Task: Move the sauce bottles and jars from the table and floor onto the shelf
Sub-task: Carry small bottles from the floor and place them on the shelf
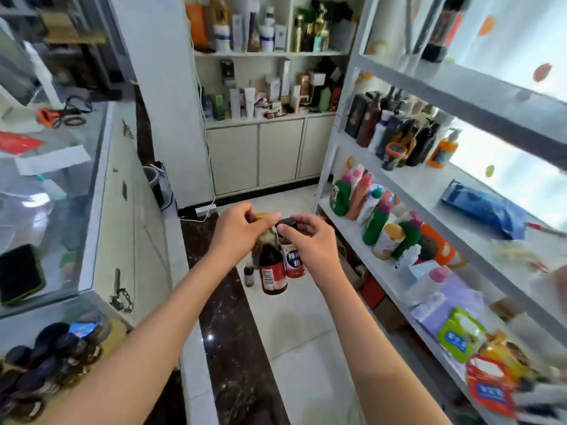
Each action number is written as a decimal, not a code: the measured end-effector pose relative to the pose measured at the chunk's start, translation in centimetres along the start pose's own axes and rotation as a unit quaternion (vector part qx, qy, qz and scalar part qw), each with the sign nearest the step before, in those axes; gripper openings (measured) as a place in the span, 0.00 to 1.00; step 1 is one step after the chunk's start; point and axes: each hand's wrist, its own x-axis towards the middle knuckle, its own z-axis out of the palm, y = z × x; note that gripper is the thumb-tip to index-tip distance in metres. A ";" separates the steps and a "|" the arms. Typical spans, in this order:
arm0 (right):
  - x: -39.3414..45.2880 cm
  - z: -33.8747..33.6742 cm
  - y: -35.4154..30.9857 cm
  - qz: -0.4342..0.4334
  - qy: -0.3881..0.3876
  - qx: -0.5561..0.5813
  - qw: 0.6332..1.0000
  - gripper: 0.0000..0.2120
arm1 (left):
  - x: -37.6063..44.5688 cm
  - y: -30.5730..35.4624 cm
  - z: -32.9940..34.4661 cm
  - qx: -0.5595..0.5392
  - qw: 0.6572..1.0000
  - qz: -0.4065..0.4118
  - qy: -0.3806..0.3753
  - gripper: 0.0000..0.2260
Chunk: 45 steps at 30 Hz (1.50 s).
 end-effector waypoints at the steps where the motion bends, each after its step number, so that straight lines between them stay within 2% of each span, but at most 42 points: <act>1: 0.4 -1.7 -0.5 0.001 0.015 0.014 1.000 0.12 | 0.8 1.7 1.2 -0.019 1.000 -0.002 -0.019 0.25; 5: 2.3 -8.0 -2.3 0.008 0.074 0.078 0.994 0.11 | 3.7 8.0 6.3 -0.068 0.995 0.010 -0.073 0.21; 12: 6.6 -18.0 -4.7 -0.021 0.142 0.116 0.983 0.12 | 7.7 16.3 15.1 -0.103 0.985 0.081 -0.108 0.21; 15: 8.1 -21.4 -5.8 -0.032 0.167 0.121 0.978 0.15 | 8.9 19.4 18.1 -0.116 0.981 0.106 -0.113 0.21; 20: 11.0 -26.4 -8.7 -0.096 0.239 0.126 0.958 0.09 | 11.6 24.2 23.3 -0.165 0.968 0.137 -0.132 0.20; 24: 14.5 -30.5 -10.2 -0.115 0.273 0.114 0.948 0.08 | 15.2 27.6 27.3 -0.194 0.953 0.167 -0.162 0.17; 29: 19.4 -34.9 -11.6 -0.140 0.324 0.072 0.933 0.12 | 20.8 30.9 32.3 -0.257 0.922 0.185 -0.223 0.14; 33: 24.0 -37.8 -13.0 -0.145 0.371 0.041 0.916 0.11 | 25.3 33.7 36.6 -0.303 0.894 0.199 -0.264 0.14; 37: 28.3 -40.7 -15.0 -0.163 0.421 0.039 0.891 0.10 | 29.6 37.4 40.4 -0.326 0.866 0.207 -0.316 0.12; 41: 31.3 -43.7 -16.8 -0.198 0.455 -0.018 0.868 0.10 | 33.4 40.8 44.1 -0.330 0.834 0.250 -0.365 0.10; 45: 33.1 -46.8 -16.6 -0.195 0.511 -0.083 0.833 0.13 | 34.7 43.1 48.1 -0.340 0.797 0.238 -0.439 0.12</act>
